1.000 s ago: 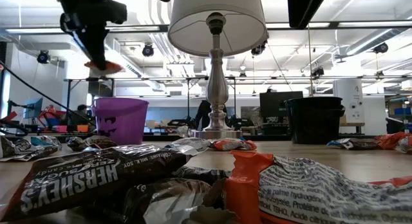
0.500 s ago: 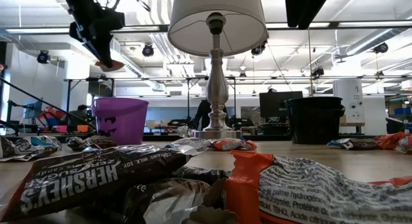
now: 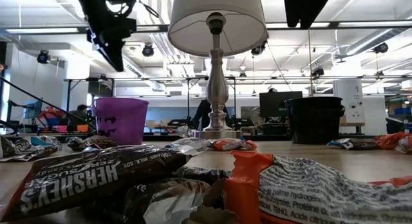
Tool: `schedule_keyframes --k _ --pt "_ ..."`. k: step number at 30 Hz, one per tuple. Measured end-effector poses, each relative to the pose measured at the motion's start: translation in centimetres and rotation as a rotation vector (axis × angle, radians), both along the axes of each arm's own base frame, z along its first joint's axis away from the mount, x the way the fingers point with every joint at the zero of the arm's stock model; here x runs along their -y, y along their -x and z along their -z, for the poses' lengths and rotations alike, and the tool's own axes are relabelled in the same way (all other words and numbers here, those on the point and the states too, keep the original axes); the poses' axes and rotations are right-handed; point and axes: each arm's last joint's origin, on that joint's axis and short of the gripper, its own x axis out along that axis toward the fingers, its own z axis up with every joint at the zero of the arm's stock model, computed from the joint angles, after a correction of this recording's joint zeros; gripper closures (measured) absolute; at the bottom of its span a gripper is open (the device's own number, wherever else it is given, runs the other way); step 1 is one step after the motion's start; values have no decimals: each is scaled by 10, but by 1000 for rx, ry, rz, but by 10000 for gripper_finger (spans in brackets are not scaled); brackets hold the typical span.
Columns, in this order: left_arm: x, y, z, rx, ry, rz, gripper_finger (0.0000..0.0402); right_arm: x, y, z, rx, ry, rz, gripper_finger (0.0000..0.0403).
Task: Sort candy
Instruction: Put the orange chocolate into the purple bucket, then put the black chocolate into the orange bucket
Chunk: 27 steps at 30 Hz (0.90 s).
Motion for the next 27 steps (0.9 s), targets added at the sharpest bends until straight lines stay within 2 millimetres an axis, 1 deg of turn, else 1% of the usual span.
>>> schedule_keyframes --k 4,7,10,13,17,21,27 --pt "-2 -6 -8 23 7 33 259 -1 1 0 8 -16 45 275" --pt "-3 -8 -11 38 17 48 247 -4 3 2 14 -17 79 275" --pt "-2 -7 -12 35 14 57 245 -8 5 6 17 -15 125 275" --pt "0 -4 -10 24 15 85 247 -14 10 15 17 -5 203 275" --pt "4 -1 -10 40 49 144 249 -27 24 34 -21 -14 351 275" --pt "6 3 -13 42 30 176 249 -43 40 51 -65 -29 491 275" --pt "7 4 -15 22 7 224 249 -68 60 57 -66 -55 622 275"
